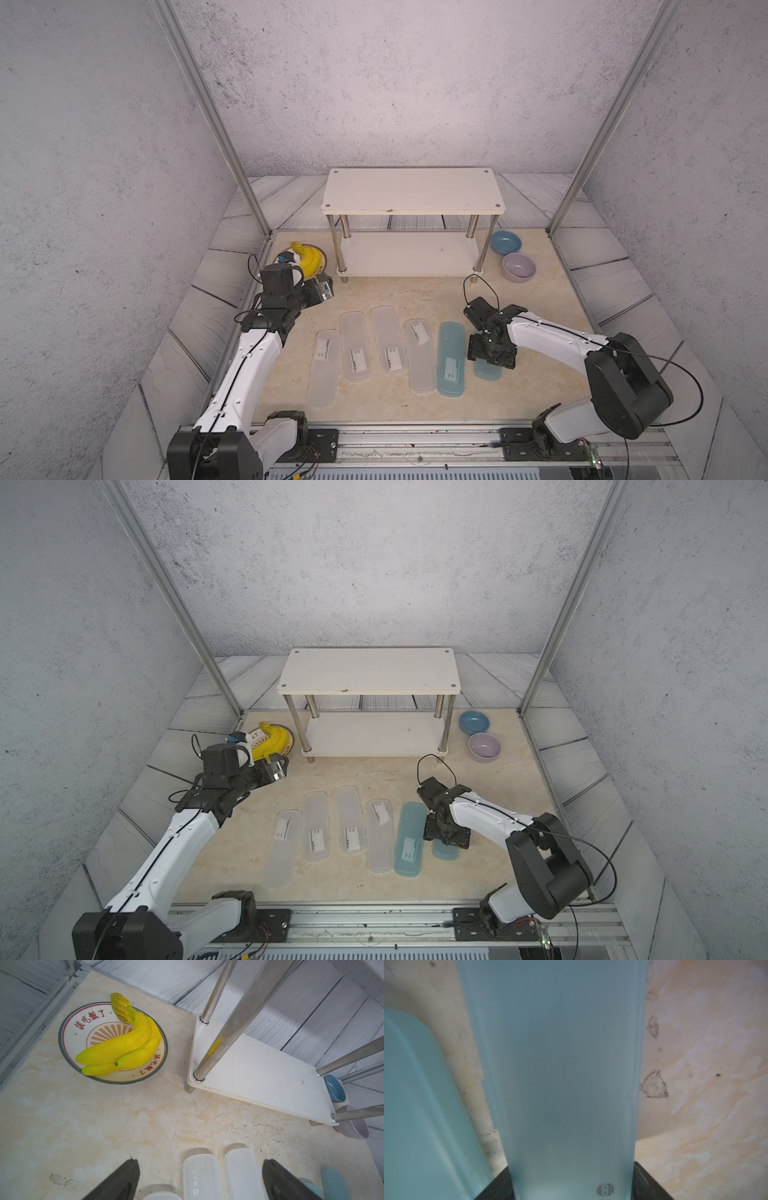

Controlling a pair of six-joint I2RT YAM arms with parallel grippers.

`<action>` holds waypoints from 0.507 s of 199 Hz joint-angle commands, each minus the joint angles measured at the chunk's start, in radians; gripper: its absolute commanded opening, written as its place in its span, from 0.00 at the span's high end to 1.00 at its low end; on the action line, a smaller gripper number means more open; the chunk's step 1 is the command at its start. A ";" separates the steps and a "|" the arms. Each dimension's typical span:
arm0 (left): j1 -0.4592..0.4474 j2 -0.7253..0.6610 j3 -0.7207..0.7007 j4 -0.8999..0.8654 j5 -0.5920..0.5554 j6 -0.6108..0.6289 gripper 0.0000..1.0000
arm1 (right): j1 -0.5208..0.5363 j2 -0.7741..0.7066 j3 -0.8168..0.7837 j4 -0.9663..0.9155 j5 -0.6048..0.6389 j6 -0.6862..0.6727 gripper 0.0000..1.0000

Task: Place the pencil cases on the shelf according to color
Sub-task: Pick up the pencil case from the center of the board.

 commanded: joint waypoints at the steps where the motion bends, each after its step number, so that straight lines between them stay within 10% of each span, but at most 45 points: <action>1: -0.007 -0.004 0.010 0.021 0.011 -0.002 0.01 | 0.000 -0.073 -0.020 -0.014 -0.009 -0.012 0.26; 101: -0.055 -0.012 0.029 -0.025 0.009 -0.002 0.01 | 0.002 -0.290 0.219 -0.156 -0.090 -0.295 0.34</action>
